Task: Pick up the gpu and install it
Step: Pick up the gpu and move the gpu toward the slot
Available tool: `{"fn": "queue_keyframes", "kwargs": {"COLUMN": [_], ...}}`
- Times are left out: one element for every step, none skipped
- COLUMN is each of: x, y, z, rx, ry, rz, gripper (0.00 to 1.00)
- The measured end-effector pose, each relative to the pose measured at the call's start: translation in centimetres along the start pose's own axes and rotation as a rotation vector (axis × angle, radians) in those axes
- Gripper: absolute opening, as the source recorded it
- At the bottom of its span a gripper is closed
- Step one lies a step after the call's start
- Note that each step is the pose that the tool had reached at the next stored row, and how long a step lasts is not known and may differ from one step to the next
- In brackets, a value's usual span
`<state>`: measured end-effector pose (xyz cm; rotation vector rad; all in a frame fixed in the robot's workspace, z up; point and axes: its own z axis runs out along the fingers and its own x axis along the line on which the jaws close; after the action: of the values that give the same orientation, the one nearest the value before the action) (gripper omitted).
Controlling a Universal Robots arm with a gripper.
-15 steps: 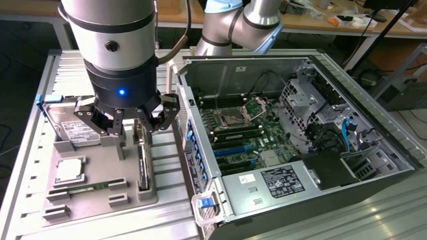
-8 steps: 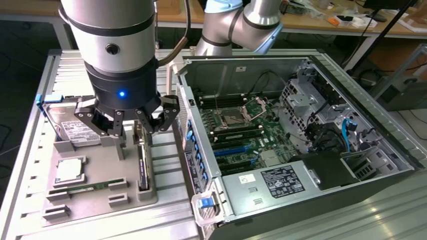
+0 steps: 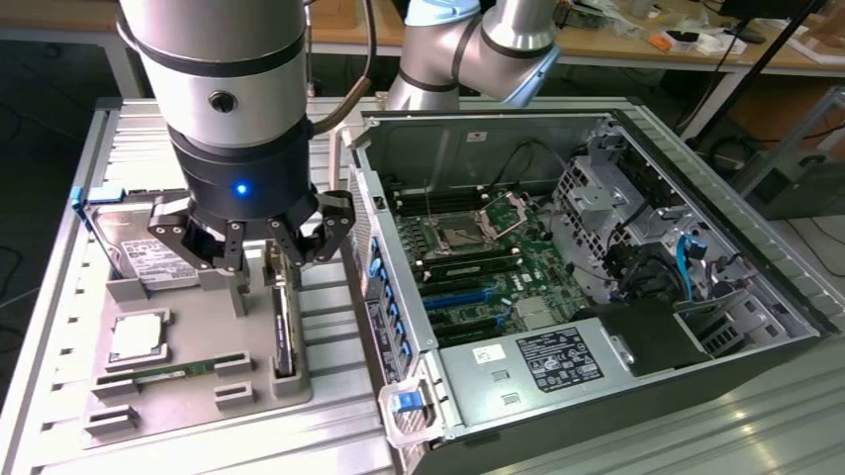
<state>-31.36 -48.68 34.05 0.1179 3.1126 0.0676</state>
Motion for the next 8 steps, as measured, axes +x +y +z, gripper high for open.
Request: {"fn": "queue_keyframes", "kwargs": {"x": [0.00,0.00,0.00,0.01,0.01,0.01,0.01,0.01], "y": [0.00,0.00,0.00,-0.01,-0.01,-0.01,-0.01,-0.01], "z": [0.03,0.06,0.09,0.13,0.15,0.18,0.21,0.24], "rx": [0.0000,0.0000,0.0000,0.0000,0.0000,0.0000,0.0000,0.0000], "ry": [-0.0001,0.0000,0.0000,-0.0001,-0.0001,-0.0001,-0.0001,-0.0001], "rz": [0.000,0.000,0.000,0.000,0.000,0.000,0.000,0.000], "gripper": [0.48,0.48,0.48,0.48,0.48,0.48,0.48,0.48]}}
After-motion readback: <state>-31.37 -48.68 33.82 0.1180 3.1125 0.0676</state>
